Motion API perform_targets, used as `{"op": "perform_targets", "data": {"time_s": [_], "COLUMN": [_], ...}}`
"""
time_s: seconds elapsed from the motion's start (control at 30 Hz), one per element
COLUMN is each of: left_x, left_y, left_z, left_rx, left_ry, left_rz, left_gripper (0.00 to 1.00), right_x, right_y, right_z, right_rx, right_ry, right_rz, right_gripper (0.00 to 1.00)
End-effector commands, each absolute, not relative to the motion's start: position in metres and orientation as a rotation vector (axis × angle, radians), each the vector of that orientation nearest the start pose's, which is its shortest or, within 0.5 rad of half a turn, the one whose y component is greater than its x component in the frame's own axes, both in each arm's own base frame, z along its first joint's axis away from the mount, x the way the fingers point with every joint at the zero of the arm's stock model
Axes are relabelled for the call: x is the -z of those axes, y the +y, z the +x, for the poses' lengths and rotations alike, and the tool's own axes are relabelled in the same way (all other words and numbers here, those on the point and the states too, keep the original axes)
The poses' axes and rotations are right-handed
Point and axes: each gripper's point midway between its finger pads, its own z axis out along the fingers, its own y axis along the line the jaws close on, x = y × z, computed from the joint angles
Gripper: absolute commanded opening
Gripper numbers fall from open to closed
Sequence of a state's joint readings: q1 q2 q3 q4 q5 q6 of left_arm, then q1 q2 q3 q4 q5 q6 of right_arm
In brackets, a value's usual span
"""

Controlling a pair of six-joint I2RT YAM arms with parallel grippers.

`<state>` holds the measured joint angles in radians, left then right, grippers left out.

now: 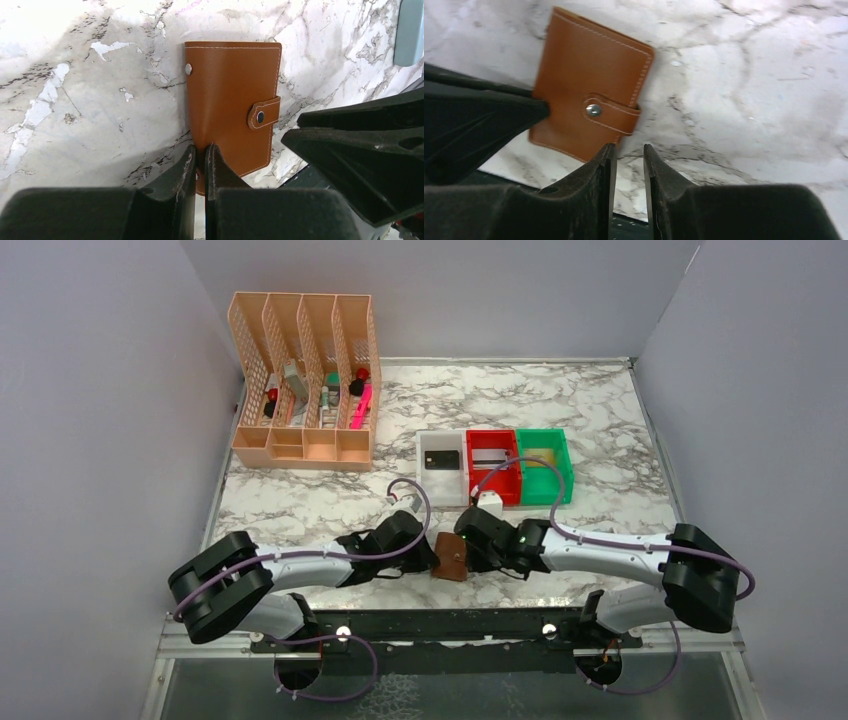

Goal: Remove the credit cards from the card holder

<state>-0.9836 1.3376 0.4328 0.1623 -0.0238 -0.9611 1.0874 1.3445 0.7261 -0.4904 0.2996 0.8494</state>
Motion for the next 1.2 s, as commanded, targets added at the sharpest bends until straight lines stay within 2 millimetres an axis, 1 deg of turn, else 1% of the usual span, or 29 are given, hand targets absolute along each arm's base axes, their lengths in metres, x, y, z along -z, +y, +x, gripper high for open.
{"op": "perform_targets", "data": {"time_s": [0.0,0.07,0.1,0.2,0.27,0.33,0.37,0.47,0.6,0.7,0.83,0.9,1.0,1.1,1.13,1.17], "left_x": [-0.017,-0.017,-0.016,-0.017,-0.018,-0.018,-0.018,-0.020,-0.020,-0.021,-0.022,-0.022,-0.022,-0.021,-0.021,-0.021], "left_y": [-0.269,-0.269,-0.269,-0.269,-0.268,-0.267,-0.267,-0.267,-0.267,-0.266,-0.264,-0.264,-0.264,-0.263,-0.263,-0.263], "left_z": [0.154,0.154,0.153,0.153,0.153,0.154,0.154,0.156,0.156,0.156,0.157,0.158,0.158,0.158,0.158,0.158], "left_rx": [0.805,0.809,0.809,0.809,0.802,0.791,0.786,0.786,0.787,0.785,0.778,0.779,0.775,0.769,0.768,0.768], "left_ry": [2.529,2.530,2.533,2.533,2.532,2.532,2.530,2.524,2.520,2.518,2.512,2.510,2.510,2.514,2.514,2.515], "left_rz": [0.001,0.002,0.006,0.006,0.010,0.020,0.021,0.017,0.008,0.001,-0.014,-0.020,-0.023,-0.025,-0.026,-0.026], "left_gripper": [0.00,0.00,0.00,0.00,0.00,0.00,0.00,0.00,0.00,0.00,0.00,0.00,0.00,0.00,0.00,0.00], "right_x": [-0.066,-0.067,-0.066,-0.057,-0.053,-0.052,-0.053,-0.045,-0.026,-0.014,-0.013,-0.016,-0.020,-0.016,-0.015,-0.014], "right_y": [0.287,0.298,0.300,0.298,0.297,0.300,0.305,0.301,0.295,0.284,0.270,0.268,0.269,0.263,0.260,0.257], "right_z": [0.153,0.157,0.160,0.169,0.172,0.171,0.171,0.173,0.169,0.164,0.160,0.158,0.156,0.159,0.161,0.163], "right_rx": [-0.565,-0.587,-0.570,-0.468,-0.432,-0.466,-0.494,-0.443,-0.387,-0.341,-0.291,-0.292,-0.309,-0.236,-0.203,-0.180], "right_ry": [2.573,2.563,2.559,2.547,2.511,2.452,2.404,2.390,2.429,2.464,2.472,2.466,2.457,2.487,2.496,2.500], "right_rz": [-0.146,-0.169,-0.190,-0.284,-0.424,-0.567,-0.636,-0.722,-0.793,-0.814,-0.838,-0.858,-0.895,-0.874,-0.858,-0.842], "right_gripper": [0.33,0.35,0.35,0.35,0.35,0.37,0.38,0.39,0.39,0.39,0.40,0.42,0.46,0.45,0.44,0.40]}}
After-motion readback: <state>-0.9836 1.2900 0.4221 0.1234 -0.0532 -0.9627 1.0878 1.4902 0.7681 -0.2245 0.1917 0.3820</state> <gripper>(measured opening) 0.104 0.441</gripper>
